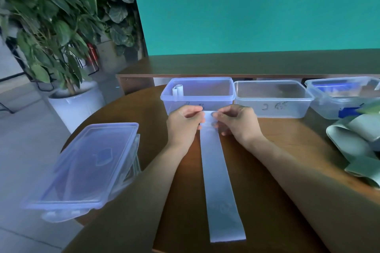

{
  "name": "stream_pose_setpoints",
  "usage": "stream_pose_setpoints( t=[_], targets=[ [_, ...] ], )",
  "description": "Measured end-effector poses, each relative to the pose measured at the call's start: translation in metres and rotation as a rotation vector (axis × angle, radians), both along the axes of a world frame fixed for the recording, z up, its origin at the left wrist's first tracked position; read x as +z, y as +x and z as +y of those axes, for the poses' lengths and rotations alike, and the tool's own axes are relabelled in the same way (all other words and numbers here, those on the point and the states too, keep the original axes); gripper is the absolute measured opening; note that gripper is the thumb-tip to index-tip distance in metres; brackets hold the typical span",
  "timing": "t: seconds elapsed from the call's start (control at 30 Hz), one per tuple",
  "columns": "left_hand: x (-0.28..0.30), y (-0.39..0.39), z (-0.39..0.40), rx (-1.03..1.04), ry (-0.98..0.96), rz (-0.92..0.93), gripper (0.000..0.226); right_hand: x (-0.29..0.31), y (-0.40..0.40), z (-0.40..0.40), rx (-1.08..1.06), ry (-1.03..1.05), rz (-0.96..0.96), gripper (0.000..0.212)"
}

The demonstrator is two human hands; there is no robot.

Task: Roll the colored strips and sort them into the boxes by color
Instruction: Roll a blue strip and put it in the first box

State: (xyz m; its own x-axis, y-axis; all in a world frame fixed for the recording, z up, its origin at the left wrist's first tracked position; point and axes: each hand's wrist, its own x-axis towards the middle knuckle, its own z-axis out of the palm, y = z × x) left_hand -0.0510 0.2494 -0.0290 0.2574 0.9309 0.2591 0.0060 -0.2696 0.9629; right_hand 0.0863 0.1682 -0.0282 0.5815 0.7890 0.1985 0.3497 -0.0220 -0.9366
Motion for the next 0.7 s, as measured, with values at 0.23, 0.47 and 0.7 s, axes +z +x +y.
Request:
stream_pose_setpoints(
  t=[0.23, 0.47, 0.7],
  targets=[
    [-0.007, 0.005, 0.011, 0.065, 0.026, 0.013, 0.017, 0.002, 0.000, -0.002, -0.081, 0.053, 0.039, 0.012],
    [-0.007, -0.011, 0.001, 0.108, 0.003, 0.027, 0.022, 0.001, 0.002, -0.034, 0.032, 0.014, 0.052, 0.015],
    [-0.009, -0.036, -0.037, 0.054, 0.014, 0.183, 0.016, 0.001, -0.022, -0.084, 0.157, -0.059, -0.057, 0.008]
  ],
)
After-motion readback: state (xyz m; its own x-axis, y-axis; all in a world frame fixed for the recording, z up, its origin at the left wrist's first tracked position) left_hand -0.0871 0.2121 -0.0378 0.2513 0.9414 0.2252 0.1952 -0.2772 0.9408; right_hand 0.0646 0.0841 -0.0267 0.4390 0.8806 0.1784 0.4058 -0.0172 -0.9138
